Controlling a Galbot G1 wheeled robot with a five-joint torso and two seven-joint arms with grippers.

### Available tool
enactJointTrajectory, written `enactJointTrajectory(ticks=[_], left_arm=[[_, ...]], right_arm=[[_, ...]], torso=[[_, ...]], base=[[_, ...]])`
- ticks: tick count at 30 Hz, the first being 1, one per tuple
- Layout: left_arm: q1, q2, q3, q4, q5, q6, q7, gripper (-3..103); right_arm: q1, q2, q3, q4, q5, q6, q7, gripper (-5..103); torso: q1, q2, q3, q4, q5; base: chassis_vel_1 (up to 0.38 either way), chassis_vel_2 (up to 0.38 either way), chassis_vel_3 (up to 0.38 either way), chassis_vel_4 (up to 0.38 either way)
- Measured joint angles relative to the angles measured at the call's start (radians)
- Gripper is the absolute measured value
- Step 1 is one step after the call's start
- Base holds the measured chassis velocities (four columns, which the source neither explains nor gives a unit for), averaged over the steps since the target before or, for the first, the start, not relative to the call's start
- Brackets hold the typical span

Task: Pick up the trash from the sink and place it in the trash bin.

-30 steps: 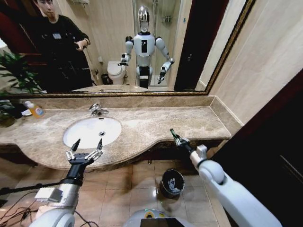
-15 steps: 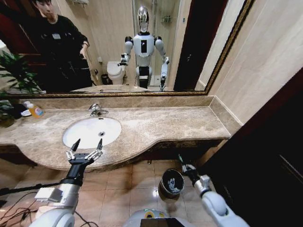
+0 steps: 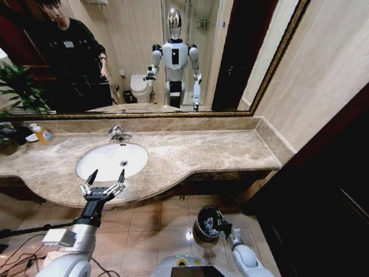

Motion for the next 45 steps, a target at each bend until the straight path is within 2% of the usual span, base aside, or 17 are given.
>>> enactJointTrajectory(ticks=[9, 28, 29, 30, 33, 34, 36, 38, 39, 41, 42, 44, 45], left_arm=[[0.000, 0.000, 0.000, 0.000, 0.000, 0.000, 0.000, 100], [0.000, 0.000, 0.000, 0.000, 0.000, 0.000, 0.000, 100], [0.000, 0.000, 0.000, 0.000, 0.000, 0.000, 0.000, 100], [0.000, 0.000, 0.000, 0.000, 0.000, 0.000, 0.000, 100], [0.000, 0.000, 0.000, 0.000, 0.000, 0.000, 0.000, 100], [0.000, 0.000, 0.000, 0.000, 0.000, 0.000, 0.000, 100], [0.000, 0.000, 0.000, 0.000, 0.000, 0.000, 0.000, 100], [0.000, 0.000, 0.000, 0.000, 0.000, 0.000, 0.000, 100], [0.000, 0.000, 0.000, 0.000, 0.000, 0.000, 0.000, 100], [0.000, 0.000, 0.000, 0.000, 0.000, 0.000, 0.000, 100], [0.000, 0.000, 0.000, 0.000, 0.000, 0.000, 0.000, 100], [0.000, 0.000, 0.000, 0.000, 0.000, 0.000, 0.000, 100], [0.000, 0.000, 0.000, 0.000, 0.000, 0.000, 0.000, 100]], right_arm=[[0.108, 0.065, 0.003, -0.150, 0.040, 0.002, 0.062, 6], [0.103, 0.079, -0.006, -0.121, 0.030, -0.023, 0.068, 8], [0.098, 0.078, -0.008, -0.117, 0.024, -0.025, 0.067, 13], [0.098, 0.078, -0.008, -0.117, 0.024, -0.025, 0.067, 13], [0.089, 0.087, -0.008, -0.105, 0.014, -0.026, 0.081, 29], [0.089, 0.087, -0.008, -0.105, 0.014, -0.026, 0.081, 29], [0.086, 0.092, -0.008, -0.096, 0.014, -0.026, 0.095, 40], [0.086, 0.092, -0.008, -0.093, 0.013, -0.025, 0.098, 40], [0.086, 0.093, -0.009, -0.089, 0.013, -0.026, 0.101, 51], [0.085, 0.093, -0.010, -0.087, 0.013, -0.026, 0.104, 51], [0.084, 0.094, -0.011, -0.082, 0.013, -0.027, 0.108, 61], [0.083, 0.095, -0.011, -0.077, 0.013, -0.028, 0.111, 61], [0.081, 0.095, -0.012, -0.071, 0.013, -0.030, 0.115, 73]], torso=[[0.000, 0.000, 0.000, 0.0001, -0.0004], [0.000, 0.000, 0.000, 0.0000, -0.0003], [0.000, 0.000, 0.000, 0.0000, -0.0004], [0.000, 0.000, 0.000, 0.0000, -0.0004], [0.000, 0.000, 0.000, 0.0000, -0.0002], [0.000, 0.000, 0.000, 0.0000, -0.0002], [0.000, 0.000, 0.000, 0.0000, -0.0003], [0.000, 0.000, 0.000, 0.0000, -0.0003], [0.000, 0.000, 0.000, 0.0000, -0.0003], [0.000, 0.000, 0.000, 0.0000, -0.0003], [0.000, 0.000, 0.000, 0.0000, -0.0003], [0.000, 0.000, 0.000, 0.0000, -0.0003], [0.000, 0.000, 0.000, 0.0000, -0.0003]], base=[[0.000, 0.000, 0.000, 0.000], [0.000, 0.000, 0.000, 0.000], [0.000, 0.000, 0.000, 0.000], [0.000, 0.000, 0.000, 0.000], [0.000, 0.000, 0.000, 0.000], [0.000, 0.000, 0.000, 0.000], [0.000, 0.000, 0.000, 0.000], [0.000, 0.000, 0.000, 0.000], [0.000, 0.000, 0.000, 0.000], [0.000, 0.000, 0.000, 0.000], [0.000, 0.000, 0.000, 0.000], [0.000, 0.000, 0.000, 0.000], [0.000, 0.000, 0.000, 0.000]])
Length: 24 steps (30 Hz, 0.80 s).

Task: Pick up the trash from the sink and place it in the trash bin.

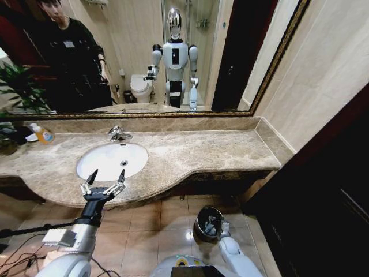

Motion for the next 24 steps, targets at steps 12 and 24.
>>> enactJointTrajectory(ticks=[12, 24], left_arm=[[0.000, 0.000, 0.000, 0.000, 0.000, 0.000, 0.000, 100], [0.000, 0.000, 0.000, 0.000, 0.000, 0.000, 0.000, 100]], right_arm=[[-0.005, -0.002, 0.002, 0.025, 0.002, -0.009, 0.014, 100], [-0.092, -0.077, 0.035, 0.238, 0.041, -0.094, -0.029, 100]], torso=[[0.000, 0.000, 0.000, 0.0000, 0.0000], [0.000, 0.000, 0.000, -0.0001, 0.0001]], base=[[0.000, 0.000, 0.000, 0.000], [0.000, 0.000, 0.000, 0.000]])
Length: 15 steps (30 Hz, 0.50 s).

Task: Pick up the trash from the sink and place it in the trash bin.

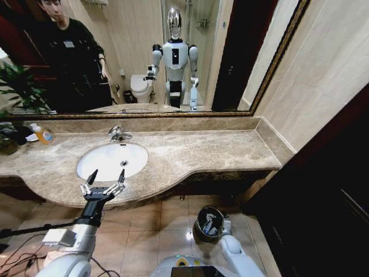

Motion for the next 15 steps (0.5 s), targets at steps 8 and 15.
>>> enactJointTrajectory(ticks=[8, 15], left_arm=[[0.000, 0.000, 0.000, 0.000, 0.000, 0.000, 0.000, 100], [0.000, 0.000, 0.000, 0.000, 0.000, 0.000, 0.000, 100]], right_arm=[[-0.092, -0.053, 0.127, 0.306, 0.055, -0.036, -0.019, 100], [-0.156, -0.083, 0.199, 0.595, 0.138, -0.077, -0.026, 100]], torso=[[0.000, 0.000, 0.000, 0.0000, 0.0003], [0.000, 0.000, 0.000, 0.0002, -0.0001]], base=[[0.000, 0.000, 0.000, 0.000], [0.000, 0.000, 0.000, 0.000]])
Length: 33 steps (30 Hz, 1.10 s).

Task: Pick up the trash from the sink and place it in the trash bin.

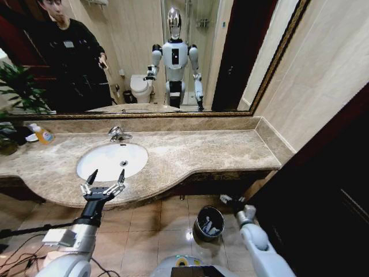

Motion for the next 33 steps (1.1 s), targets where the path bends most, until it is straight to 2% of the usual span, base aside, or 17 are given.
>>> enactJointTrajectory(ticks=[4, 13, 18, 25, 33], left_arm=[[0.000, 0.000, 0.000, 0.000, 0.000, 0.000, 0.000, 100], [0.000, 0.000, 0.000, 0.000, 0.000, 0.000, 0.000, 100], [0.000, 0.000, 0.000, 0.000, 0.000, 0.000, 0.000, 100], [0.000, 0.000, 0.000, 0.000, 0.000, 0.000, 0.000, 100], [0.000, 0.000, 0.000, 0.000, 0.000, 0.000, 0.000, 100]], right_arm=[[-0.017, -0.002, 0.039, 0.150, 0.022, -0.006, -0.021, 100], [-0.042, -0.006, 0.058, 0.290, 0.020, -0.008, -0.034, 100], [-0.057, -0.018, 0.071, 0.322, 0.014, 0.006, -0.069, 100], [-0.059, -0.019, 0.074, 0.325, -0.037, 0.003, -0.064, 100], [-0.059, -0.019, 0.074, 0.319, -0.042, 0.004, -0.063, 100]], torso=[[0.000, 0.000, 0.000, 0.0000, 0.0000], [0.000, 0.000, 0.000, -0.0001, 0.0000], [0.000, 0.000, 0.000, -0.0001, 0.0001], [0.000, 0.000, 0.000, -0.0001, 0.0001], [0.000, 0.000, 0.000, -0.0001, 0.0001]], base=[[0.000, 0.000, 0.000, 0.000], [0.000, 0.000, 0.000, 0.000], [0.000, 0.000, 0.000, 0.000], [0.000, 0.000, 0.000, 0.000], [0.000, 0.000, 0.000, 0.000]])
